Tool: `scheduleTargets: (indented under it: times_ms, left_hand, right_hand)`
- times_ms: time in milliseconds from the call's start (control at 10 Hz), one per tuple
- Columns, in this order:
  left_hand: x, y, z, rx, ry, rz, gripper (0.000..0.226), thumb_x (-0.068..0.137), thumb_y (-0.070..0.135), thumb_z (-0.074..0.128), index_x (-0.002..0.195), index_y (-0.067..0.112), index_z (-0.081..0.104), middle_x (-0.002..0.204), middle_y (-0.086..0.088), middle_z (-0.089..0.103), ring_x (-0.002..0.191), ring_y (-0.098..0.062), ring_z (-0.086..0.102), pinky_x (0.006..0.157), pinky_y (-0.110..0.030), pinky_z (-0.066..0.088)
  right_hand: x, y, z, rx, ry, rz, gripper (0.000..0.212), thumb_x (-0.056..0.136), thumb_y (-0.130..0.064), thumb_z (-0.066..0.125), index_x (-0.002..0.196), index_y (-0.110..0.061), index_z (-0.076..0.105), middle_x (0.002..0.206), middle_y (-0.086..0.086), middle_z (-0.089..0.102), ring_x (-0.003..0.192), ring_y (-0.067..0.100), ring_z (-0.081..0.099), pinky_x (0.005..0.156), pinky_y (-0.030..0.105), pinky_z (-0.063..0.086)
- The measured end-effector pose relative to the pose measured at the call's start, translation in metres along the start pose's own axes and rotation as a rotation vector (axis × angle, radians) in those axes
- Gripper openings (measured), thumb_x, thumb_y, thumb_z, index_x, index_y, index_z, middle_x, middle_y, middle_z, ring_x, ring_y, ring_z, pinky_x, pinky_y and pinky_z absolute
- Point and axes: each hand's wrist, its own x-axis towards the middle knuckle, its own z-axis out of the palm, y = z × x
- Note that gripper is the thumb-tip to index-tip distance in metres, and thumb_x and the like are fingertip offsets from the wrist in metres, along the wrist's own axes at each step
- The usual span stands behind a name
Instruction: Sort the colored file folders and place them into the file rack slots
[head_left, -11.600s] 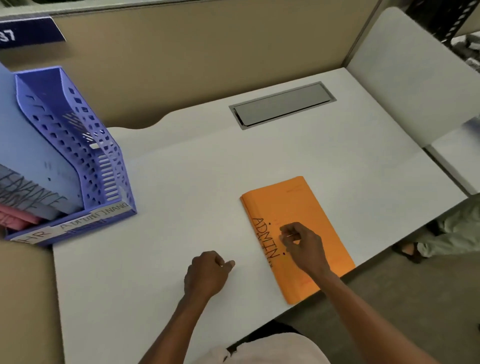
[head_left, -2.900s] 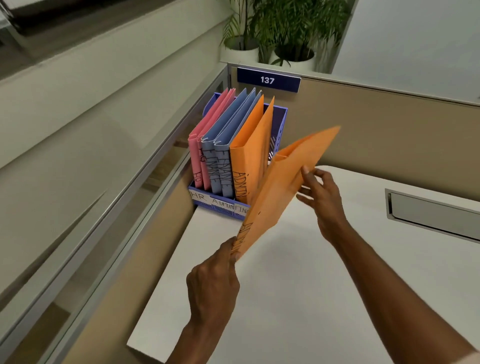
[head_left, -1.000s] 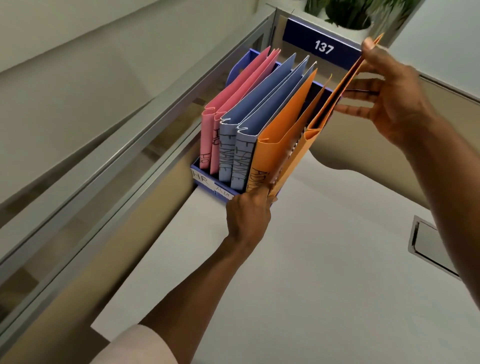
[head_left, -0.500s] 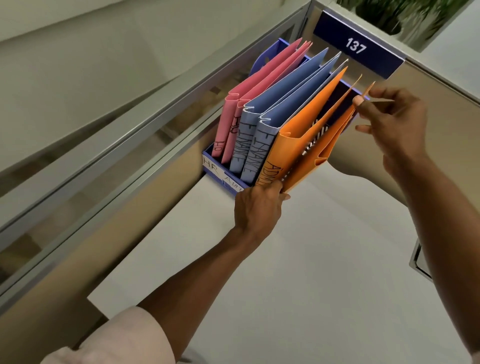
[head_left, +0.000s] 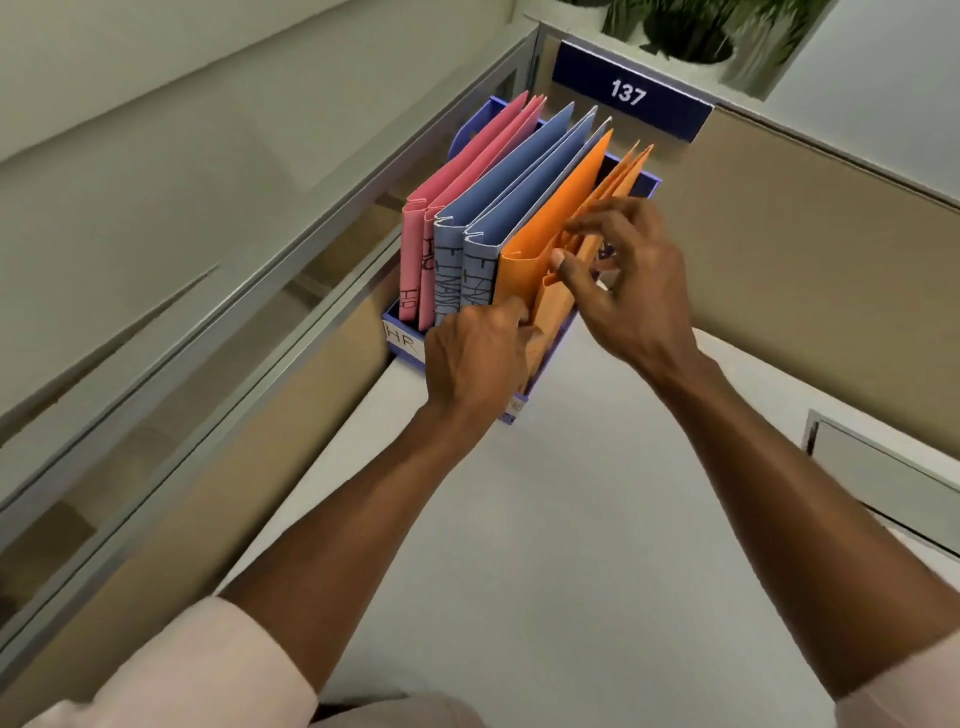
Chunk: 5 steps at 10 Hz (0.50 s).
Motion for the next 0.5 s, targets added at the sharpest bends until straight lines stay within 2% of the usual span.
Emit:
scheduleTargets:
  times_ms: [100, 200, 300, 400, 500]
  left_hand:
    - [0.001, -0.003, 0.004, 0.106, 0.004, 0.018, 0.030, 0.100, 0.046, 0.063, 0.112, 0.019, 0.070, 0.097, -0.008, 0.075, 0.086, -0.026, 0.072, 0.071, -0.034, 0.055]
    - [-0.002, -0.003, 0.004, 0.133, -0.044, 0.041, 0.027, 0.097, 0.043, 0.068, 0.108, 0.019, 0.072, 0.094, -0.008, 0.075, 0.084, -0.028, 0.073, 0.069, -0.035, 0.054]
    - [-0.010, -0.009, 0.005, 0.101, -0.122, -0.006, 0.014, 0.091, 0.031, 0.077, 0.100, 0.020, 0.072, 0.090, -0.008, 0.074, 0.084, -0.031, 0.073, 0.066, -0.037, 0.054]
    - [-0.027, -0.018, 0.009, 0.054, -0.207, -0.019, 0.013, 0.090, 0.030, 0.076, 0.097, 0.022, 0.070, 0.092, -0.004, 0.073, 0.086, -0.030, 0.072, 0.066, -0.037, 0.054]
    - [-0.065, -0.021, 0.015, 0.015, -0.367, 0.023, 0.020, 0.089, 0.042, 0.076, 0.097, 0.024, 0.069, 0.097, 0.002, 0.076, 0.094, -0.025, 0.071, 0.074, -0.036, 0.055]
  right_hand:
    - [-0.011, -0.004, -0.002, -0.028, -0.068, 0.005, 0.050, 0.104, -0.048, 0.060, 0.144, -0.019, 0.064, 0.162, 0.007, 0.049, 0.148, 0.028, 0.049, 0.116, 0.050, 0.050]
    - [-0.021, -0.004, -0.004, -0.068, -0.091, -0.008, 0.053, 0.105, -0.049, 0.058, 0.150, -0.021, 0.058, 0.167, 0.007, 0.043, 0.152, 0.029, 0.044, 0.117, 0.052, 0.046]
    - [-0.037, -0.007, -0.012, -0.056, -0.066, -0.006, 0.058, 0.100, -0.045, 0.068, 0.151, -0.021, 0.056, 0.164, 0.011, 0.046, 0.145, 0.033, 0.051, 0.108, 0.054, 0.055]
    - [-0.060, -0.005, -0.015, -0.028, -0.040, 0.006, 0.058, 0.096, -0.043, 0.073, 0.148, -0.020, 0.057, 0.156, 0.011, 0.051, 0.137, 0.032, 0.056, 0.100, 0.054, 0.060]
    - [-0.107, 0.004, -0.014, 0.022, 0.021, 0.103, 0.057, 0.095, -0.043, 0.075, 0.145, -0.022, 0.056, 0.148, 0.008, 0.055, 0.128, 0.027, 0.061, 0.091, 0.050, 0.063]
